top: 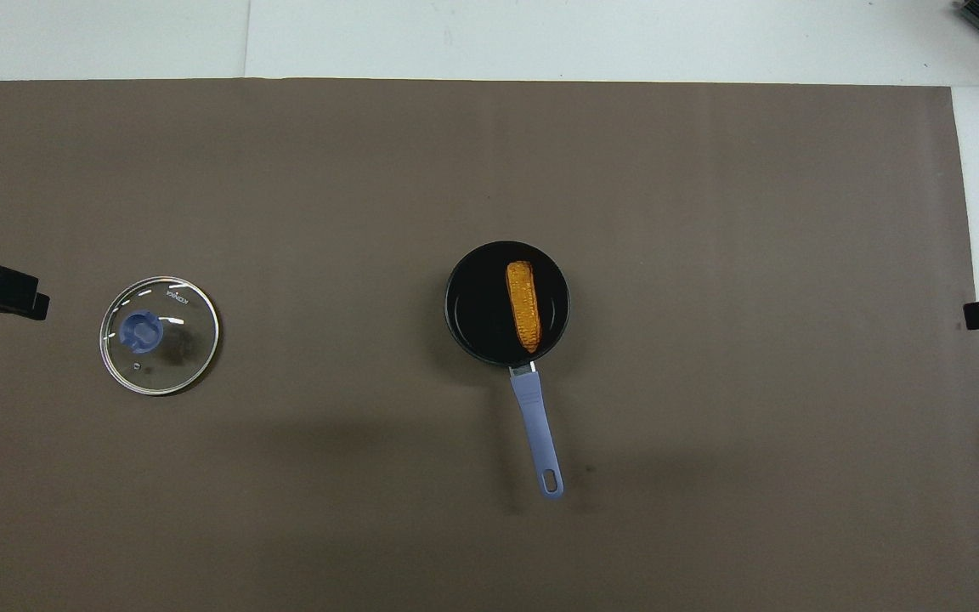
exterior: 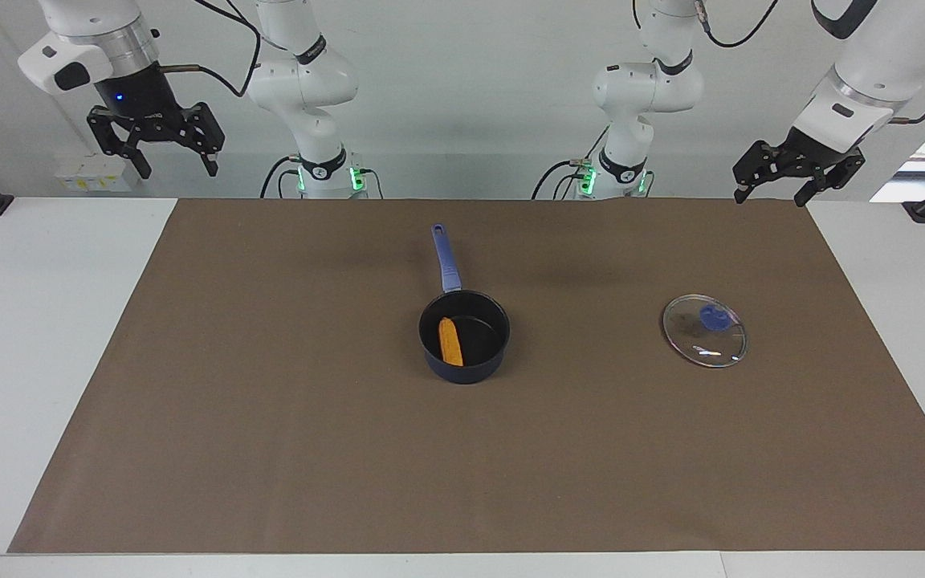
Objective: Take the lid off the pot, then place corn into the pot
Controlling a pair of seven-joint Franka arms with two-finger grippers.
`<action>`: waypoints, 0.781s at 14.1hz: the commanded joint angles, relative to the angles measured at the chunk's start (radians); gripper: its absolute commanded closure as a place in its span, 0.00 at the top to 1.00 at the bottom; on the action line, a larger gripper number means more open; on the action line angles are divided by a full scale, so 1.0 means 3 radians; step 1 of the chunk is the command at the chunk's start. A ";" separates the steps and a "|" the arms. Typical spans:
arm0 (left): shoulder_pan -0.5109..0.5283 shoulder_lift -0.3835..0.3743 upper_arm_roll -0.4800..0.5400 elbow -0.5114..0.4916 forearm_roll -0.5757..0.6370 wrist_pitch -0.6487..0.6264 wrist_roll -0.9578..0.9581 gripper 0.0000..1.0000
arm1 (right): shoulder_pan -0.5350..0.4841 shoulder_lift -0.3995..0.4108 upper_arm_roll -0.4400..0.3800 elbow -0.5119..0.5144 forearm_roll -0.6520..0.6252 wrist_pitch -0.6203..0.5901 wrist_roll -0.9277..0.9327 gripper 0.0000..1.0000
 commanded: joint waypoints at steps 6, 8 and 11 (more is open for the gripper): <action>0.0007 -0.0020 0.0005 -0.0003 0.0015 0.0013 0.0020 1.00 | -0.0002 -0.0100 0.0025 -0.0100 0.0005 -0.0026 0.0077 1.00; 0.0007 -0.0020 0.0005 -0.0003 0.0015 0.0023 0.0025 1.00 | -0.0002 -0.0100 0.0025 -0.0100 0.0005 -0.0031 0.0072 1.00; 0.0007 -0.0020 0.0005 -0.0008 0.0015 0.0023 0.0010 1.00 | -0.0002 -0.0161 0.0025 -0.0177 0.0005 -0.0036 0.0072 1.00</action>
